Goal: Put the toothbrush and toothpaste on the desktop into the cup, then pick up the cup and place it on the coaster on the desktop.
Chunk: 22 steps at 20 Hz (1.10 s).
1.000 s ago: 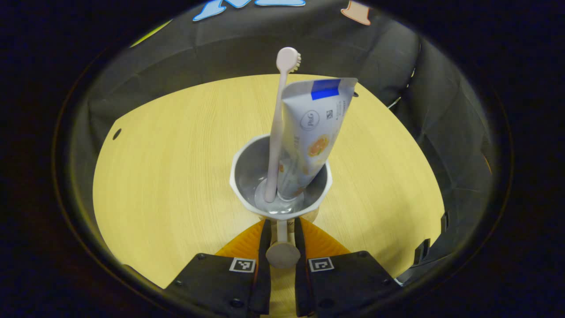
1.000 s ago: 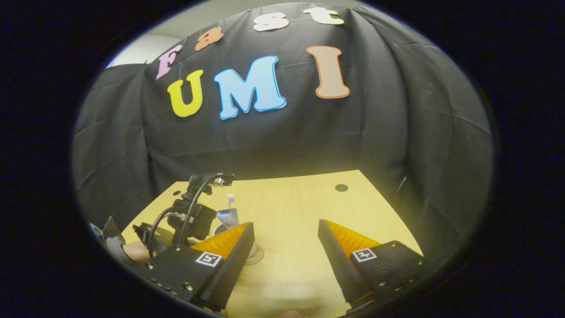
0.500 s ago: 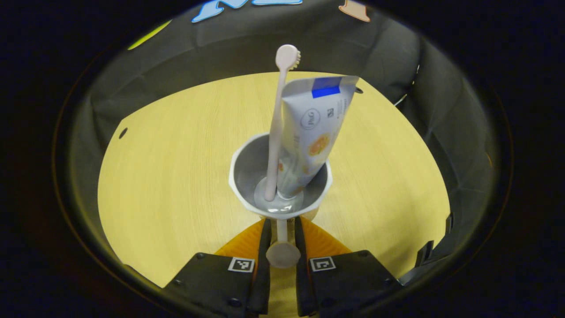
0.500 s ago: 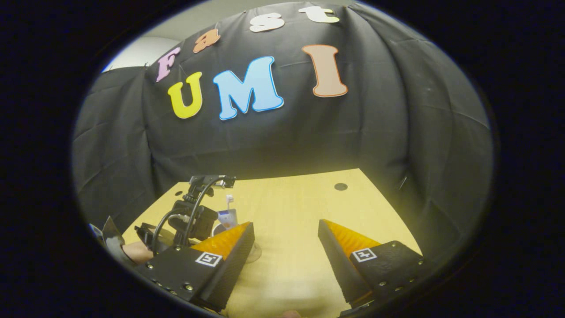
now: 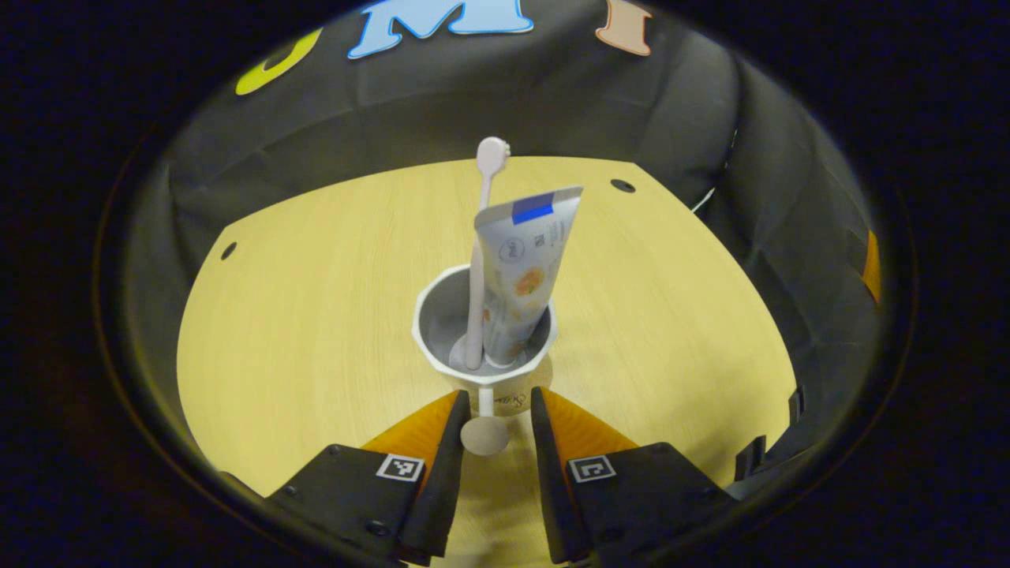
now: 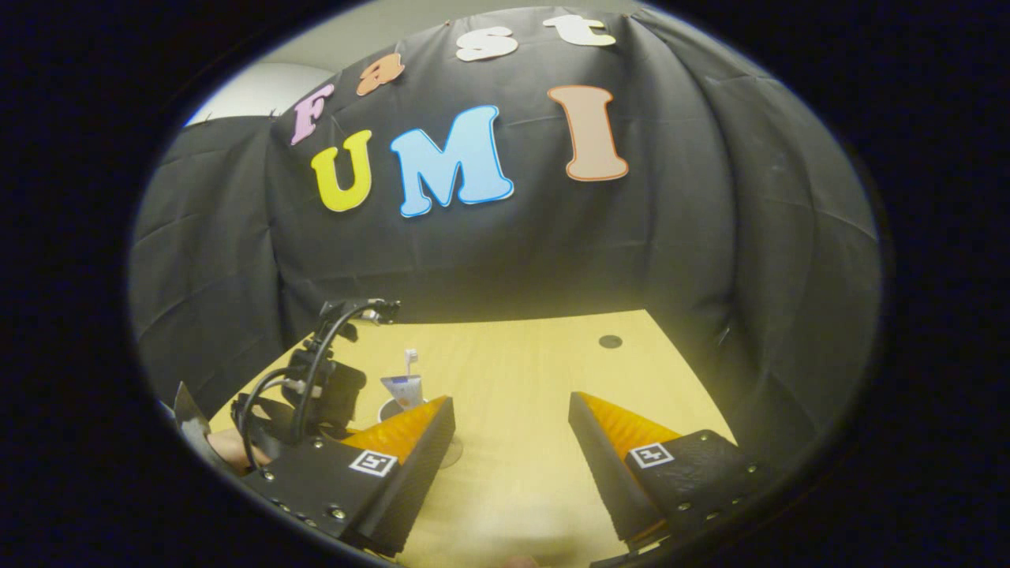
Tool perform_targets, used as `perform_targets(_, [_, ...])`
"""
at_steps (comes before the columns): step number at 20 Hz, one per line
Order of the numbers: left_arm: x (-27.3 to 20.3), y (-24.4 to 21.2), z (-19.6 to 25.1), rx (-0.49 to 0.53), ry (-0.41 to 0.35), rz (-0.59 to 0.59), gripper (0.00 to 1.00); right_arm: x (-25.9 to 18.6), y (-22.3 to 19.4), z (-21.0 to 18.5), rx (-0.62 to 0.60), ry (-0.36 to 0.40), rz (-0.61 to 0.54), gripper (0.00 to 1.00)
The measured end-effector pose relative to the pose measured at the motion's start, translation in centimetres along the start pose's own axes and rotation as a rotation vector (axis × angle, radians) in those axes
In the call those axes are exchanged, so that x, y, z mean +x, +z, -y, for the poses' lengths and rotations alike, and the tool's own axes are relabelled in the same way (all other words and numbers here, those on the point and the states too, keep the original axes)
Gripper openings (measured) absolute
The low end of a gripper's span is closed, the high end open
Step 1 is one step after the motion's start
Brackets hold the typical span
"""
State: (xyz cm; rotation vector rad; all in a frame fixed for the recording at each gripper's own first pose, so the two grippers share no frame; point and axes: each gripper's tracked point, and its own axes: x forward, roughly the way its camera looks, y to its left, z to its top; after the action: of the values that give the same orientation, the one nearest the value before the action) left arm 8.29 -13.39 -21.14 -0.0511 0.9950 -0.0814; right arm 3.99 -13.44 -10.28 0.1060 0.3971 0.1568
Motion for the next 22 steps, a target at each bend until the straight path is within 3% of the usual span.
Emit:
perform_targets(4, [-3.8,2.0,0.2,-0.019,-0.001,0.146,0.58,-0.6,2.3,0.0,-0.040,-0.010,0.055,0.91])
perform_targets(5, [-4.9,2.8,-0.1,-0.023,0.006,0.192,0.67,-0.9,2.9,-0.2,-0.048,-0.013,0.066,0.91])
perform_targets(8, [-9.2,5.6,-0.5,-0.034,0.009,0.337,0.67,-1.5,4.3,-0.8,-0.070,-0.028,0.110,0.91])
perform_targets(10, [-11.9,7.8,-1.7,-0.021,0.039,0.443,0.75,-1.8,5.0,-0.9,-0.088,-0.057,0.132,0.91])
perform_targets(14, [-16.1,10.3,-2.8,-0.011,0.047,0.588,0.78,-2.8,5.6,-2.5,-0.088,-0.069,0.158,0.91])
perform_targets(15, [-16.8,10.8,-3.1,-0.015,0.040,0.622,0.87,-3.0,5.9,-2.7,-0.091,-0.073,0.177,0.91])
perform_targets(22, [-21.0,12.3,-6.4,-0.010,0.080,0.772,0.87,-3.9,7.1,-3.3,-0.069,-0.163,0.244,0.91])
